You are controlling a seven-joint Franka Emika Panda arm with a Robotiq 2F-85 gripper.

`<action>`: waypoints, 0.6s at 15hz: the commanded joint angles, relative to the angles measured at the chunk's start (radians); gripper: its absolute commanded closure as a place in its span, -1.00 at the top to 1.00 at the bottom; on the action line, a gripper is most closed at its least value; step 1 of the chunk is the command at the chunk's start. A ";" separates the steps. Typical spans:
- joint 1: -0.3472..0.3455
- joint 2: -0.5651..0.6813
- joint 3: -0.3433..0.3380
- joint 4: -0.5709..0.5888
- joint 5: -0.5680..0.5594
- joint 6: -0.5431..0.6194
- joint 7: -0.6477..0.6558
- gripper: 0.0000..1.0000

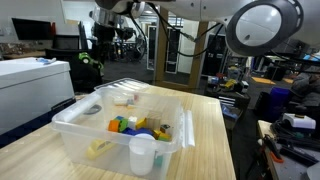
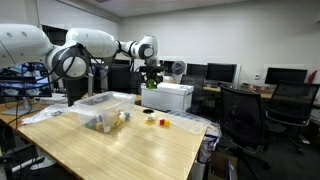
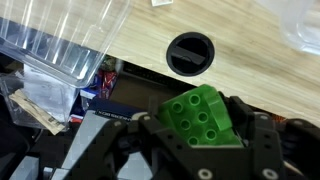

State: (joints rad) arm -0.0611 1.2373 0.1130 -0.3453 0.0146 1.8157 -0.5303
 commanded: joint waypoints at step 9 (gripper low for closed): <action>-0.119 -0.021 0.004 -0.017 0.033 -0.015 0.008 -0.09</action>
State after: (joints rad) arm -0.1628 1.2324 0.1287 -0.3454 0.0177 1.8084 -0.5580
